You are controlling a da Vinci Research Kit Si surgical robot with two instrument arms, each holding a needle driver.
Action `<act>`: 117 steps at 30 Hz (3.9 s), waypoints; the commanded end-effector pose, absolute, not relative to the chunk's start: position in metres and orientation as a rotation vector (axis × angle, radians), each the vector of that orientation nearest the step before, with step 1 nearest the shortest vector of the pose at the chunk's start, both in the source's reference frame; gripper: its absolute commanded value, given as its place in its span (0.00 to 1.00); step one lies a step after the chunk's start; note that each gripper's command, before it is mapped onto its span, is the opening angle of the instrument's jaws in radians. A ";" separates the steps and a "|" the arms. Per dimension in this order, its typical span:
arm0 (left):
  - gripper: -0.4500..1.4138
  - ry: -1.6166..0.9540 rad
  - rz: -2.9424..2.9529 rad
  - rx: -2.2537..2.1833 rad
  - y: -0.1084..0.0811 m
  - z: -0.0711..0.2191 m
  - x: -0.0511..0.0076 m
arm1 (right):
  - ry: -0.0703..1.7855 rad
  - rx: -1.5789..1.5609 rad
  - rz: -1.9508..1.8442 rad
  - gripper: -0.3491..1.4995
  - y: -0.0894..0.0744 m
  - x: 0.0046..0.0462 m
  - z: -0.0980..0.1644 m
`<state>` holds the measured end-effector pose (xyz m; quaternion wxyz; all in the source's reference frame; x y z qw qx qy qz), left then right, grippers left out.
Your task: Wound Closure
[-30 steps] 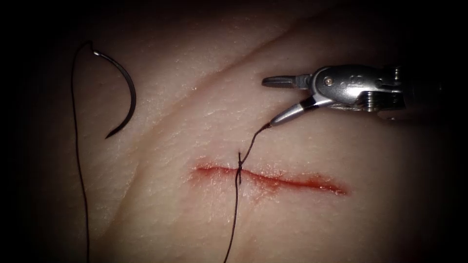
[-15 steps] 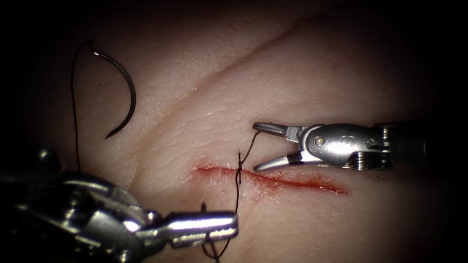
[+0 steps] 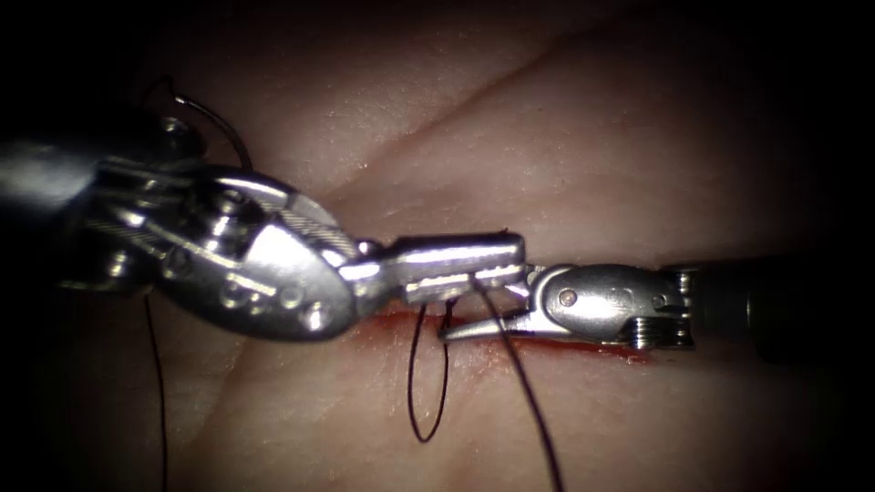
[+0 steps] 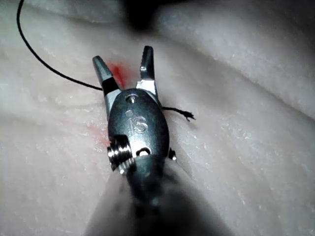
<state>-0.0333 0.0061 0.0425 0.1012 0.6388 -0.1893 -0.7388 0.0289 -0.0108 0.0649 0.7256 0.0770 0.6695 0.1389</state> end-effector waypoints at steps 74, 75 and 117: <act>0.00 -0.337 -2.106 2.051 0.011 0.066 -0.0309 | 1.838 0.318 0.320 0.00 -0.011 0.0325 0.059; 0.00 -0.337 -2.102 2.050 0.011 0.066 -0.0306 | 1.838 0.320 0.325 0.00 -0.011 0.0323 0.059; 0.00 -0.235 -2.120 2.071 -0.009 0.066 -0.0310 | 1.757 0.129 0.582 0.66 -0.007 0.0287 0.060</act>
